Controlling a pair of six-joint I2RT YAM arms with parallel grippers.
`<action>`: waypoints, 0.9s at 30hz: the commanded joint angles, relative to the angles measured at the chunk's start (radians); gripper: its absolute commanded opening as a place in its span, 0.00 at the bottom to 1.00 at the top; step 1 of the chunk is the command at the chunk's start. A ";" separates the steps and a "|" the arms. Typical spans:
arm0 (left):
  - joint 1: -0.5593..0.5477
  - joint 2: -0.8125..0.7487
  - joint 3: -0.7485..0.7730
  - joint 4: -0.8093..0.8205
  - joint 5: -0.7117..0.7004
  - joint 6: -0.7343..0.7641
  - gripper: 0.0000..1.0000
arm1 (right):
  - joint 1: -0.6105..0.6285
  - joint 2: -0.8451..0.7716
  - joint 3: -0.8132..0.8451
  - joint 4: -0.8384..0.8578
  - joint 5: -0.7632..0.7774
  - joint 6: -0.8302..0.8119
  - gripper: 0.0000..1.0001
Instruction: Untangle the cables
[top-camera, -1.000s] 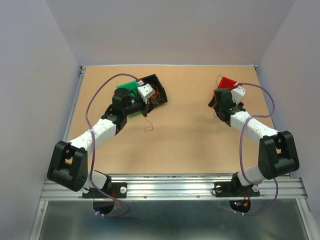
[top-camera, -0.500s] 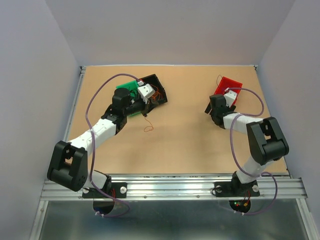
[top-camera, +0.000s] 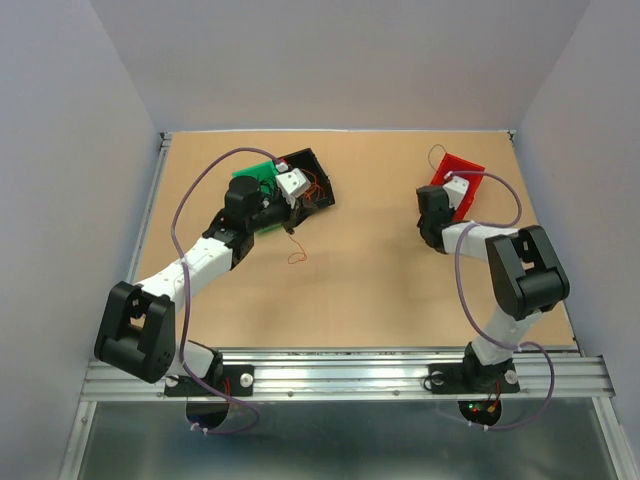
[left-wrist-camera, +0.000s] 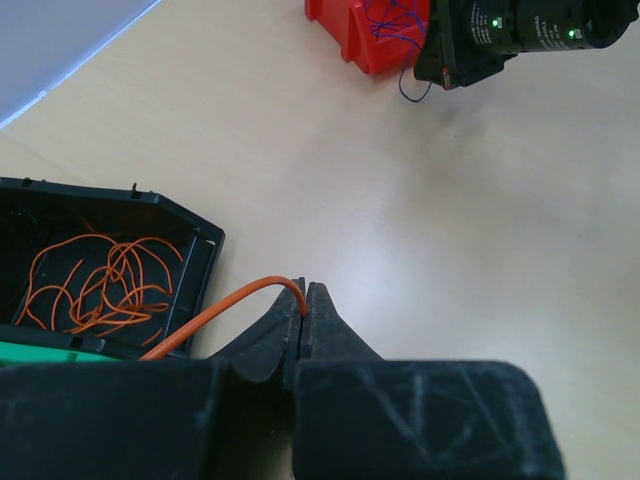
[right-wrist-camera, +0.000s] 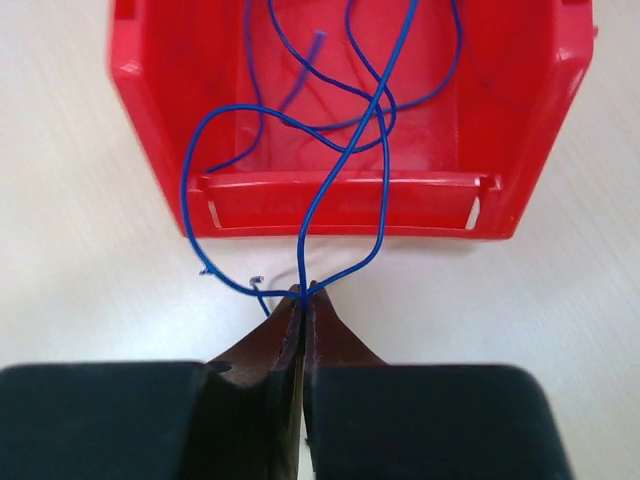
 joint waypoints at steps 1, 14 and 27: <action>-0.007 -0.031 -0.004 0.025 0.012 0.016 0.00 | -0.006 -0.083 0.081 0.042 -0.041 -0.018 0.01; -0.008 -0.031 -0.001 0.016 0.015 0.018 0.00 | -0.130 -0.062 0.288 -0.122 -0.265 0.023 0.01; -0.013 -0.028 0.002 0.012 0.014 0.022 0.00 | -0.159 -0.192 0.184 -0.165 -0.190 0.071 0.01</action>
